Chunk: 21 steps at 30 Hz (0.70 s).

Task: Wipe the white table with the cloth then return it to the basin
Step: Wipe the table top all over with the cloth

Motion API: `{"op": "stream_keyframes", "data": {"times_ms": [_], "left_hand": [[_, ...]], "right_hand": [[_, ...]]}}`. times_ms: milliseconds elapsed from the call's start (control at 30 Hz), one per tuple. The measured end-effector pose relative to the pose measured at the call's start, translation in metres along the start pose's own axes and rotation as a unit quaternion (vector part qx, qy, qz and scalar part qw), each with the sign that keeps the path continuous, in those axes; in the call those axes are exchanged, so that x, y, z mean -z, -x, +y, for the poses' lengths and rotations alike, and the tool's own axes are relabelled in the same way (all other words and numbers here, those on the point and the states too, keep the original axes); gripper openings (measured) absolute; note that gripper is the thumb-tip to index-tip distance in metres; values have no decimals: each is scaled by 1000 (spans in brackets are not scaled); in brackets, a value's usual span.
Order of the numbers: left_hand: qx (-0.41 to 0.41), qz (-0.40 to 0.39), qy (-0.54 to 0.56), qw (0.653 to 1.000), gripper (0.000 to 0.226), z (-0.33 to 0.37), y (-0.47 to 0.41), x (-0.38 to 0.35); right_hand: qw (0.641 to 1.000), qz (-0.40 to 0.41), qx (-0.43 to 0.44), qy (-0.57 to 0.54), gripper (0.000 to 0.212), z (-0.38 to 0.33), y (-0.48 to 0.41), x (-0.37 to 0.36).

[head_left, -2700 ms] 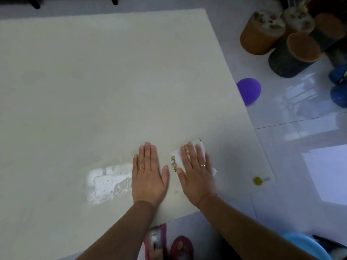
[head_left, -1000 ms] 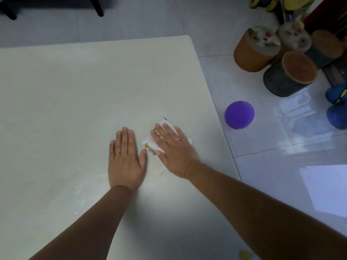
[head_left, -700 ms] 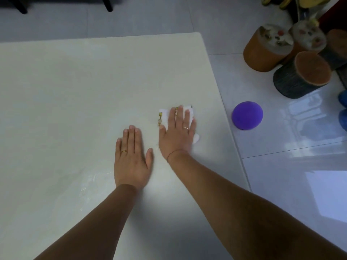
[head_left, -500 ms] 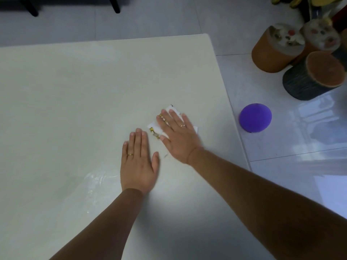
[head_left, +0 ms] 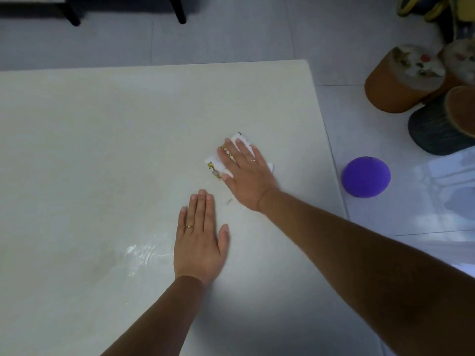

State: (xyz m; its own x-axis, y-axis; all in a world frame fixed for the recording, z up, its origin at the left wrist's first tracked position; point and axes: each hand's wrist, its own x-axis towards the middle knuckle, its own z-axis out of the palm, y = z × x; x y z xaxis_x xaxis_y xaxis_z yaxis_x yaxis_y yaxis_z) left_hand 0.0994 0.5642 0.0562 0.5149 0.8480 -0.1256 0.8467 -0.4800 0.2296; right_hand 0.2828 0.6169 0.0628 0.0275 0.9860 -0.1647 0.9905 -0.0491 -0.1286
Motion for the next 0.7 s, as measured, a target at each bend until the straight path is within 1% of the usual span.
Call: {"op": "stream_keyframes", "data": {"times_ms": [33,67,100,133,200,233,267,300,333,400,467,533,600,700], "left_hand": [[0,-3,4,1000,67,1,0,1],[0,-4,8,1000,67,1,0,2],[-1,-4,12,1000,67,1,0,2],[-1,-5,13,1000,67,1,-1,2],[-1,-9,8,1000,67,0,-2,1],[0,-11,5,1000,67,0,-2,1],[2,-13,3,1000,67,0,-2,2],[3,-14,3,1000,67,0,-1,2],[4,-15,6,1000,66,0,-1,3],[4,-17,17,1000,66,1,-2,4],[2,-15,25,1000,66,1,-3,4],[-2,-18,28,999,65,2,-3,6],[-8,-20,33,999,64,2,-2,11],[-46,9,32,998,63,-1,-15,20]], "right_hand": [[1000,1,15,23,57,16,-1,2],[999,-1,-3,38,57,32,-4,4],[998,3,-53,36,56,46,-9,6],[992,11,-126,21,56,56,-14,8],[963,32,-265,-19,56,51,-25,8],[950,38,-310,-29,57,38,-31,7],[944,38,-326,-34,58,22,-36,5],[951,36,-306,-34,59,6,-40,2],[966,32,-255,-27,59,-9,-42,0],[993,18,-118,-11,58,-19,-41,-1],[1000,12,-11,1,56,-2,-41,5],[998,7,53,33,56,24,-43,10],[997,6,51,50,56,46,-52,15],[999,14,-13,39,55,70,-68,21]]}}
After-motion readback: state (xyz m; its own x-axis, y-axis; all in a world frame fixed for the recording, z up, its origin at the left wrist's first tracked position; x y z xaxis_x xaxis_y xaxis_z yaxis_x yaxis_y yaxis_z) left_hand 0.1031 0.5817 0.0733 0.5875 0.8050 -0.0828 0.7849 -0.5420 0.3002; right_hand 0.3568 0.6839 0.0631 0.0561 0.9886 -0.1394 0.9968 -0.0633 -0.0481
